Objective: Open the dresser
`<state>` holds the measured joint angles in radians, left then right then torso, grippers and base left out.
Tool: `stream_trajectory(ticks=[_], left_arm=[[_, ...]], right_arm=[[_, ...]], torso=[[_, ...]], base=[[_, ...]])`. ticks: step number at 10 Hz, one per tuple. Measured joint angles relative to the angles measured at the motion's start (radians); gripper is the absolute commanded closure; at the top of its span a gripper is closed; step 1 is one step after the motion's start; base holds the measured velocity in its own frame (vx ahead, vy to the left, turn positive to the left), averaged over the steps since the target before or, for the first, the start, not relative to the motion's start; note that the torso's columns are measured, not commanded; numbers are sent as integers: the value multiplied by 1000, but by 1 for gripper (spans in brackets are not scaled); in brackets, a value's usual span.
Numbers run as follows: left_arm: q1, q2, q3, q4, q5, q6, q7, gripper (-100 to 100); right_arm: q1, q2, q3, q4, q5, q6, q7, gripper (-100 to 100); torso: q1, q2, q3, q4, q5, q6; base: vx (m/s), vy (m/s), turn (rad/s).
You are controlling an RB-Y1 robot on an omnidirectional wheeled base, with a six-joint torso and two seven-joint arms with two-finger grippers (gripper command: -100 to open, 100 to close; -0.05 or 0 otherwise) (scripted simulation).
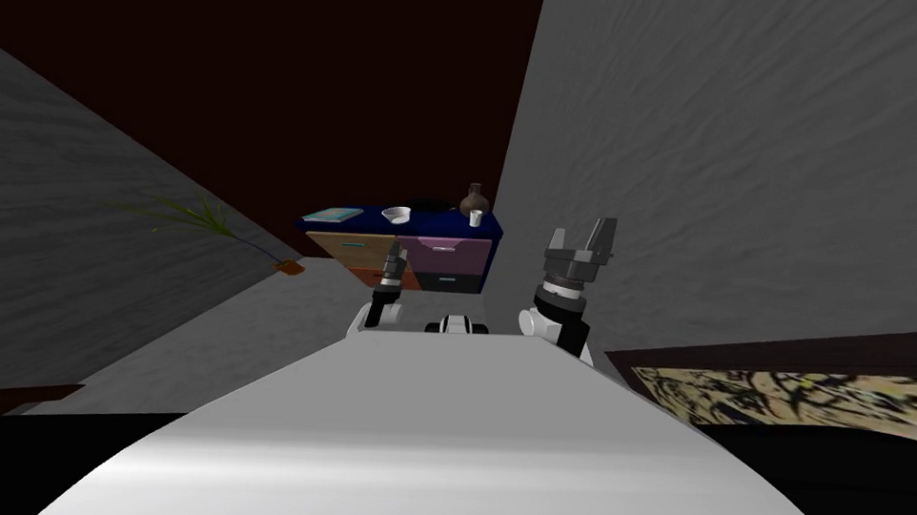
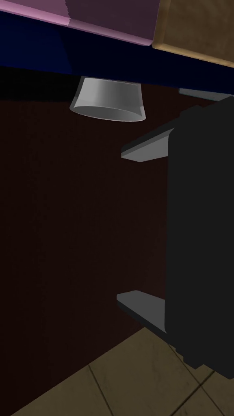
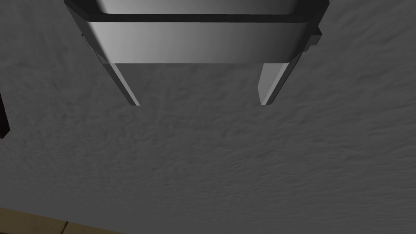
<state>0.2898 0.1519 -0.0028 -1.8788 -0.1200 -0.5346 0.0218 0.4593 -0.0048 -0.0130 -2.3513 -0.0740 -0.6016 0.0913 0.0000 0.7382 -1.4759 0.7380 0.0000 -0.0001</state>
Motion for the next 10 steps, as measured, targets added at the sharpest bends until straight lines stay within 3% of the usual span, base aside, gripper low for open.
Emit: stream_trajectory(ticks=[10], left_arm=[[-130, -3, 22, 300, -12, -22, -30, -100]], right_arm=[[0, 0, 0, 0, 0, 0, 0, 0]], torso=[[0, 0, 0, 0, 0, 0]], base=[[51, -1, -11]])
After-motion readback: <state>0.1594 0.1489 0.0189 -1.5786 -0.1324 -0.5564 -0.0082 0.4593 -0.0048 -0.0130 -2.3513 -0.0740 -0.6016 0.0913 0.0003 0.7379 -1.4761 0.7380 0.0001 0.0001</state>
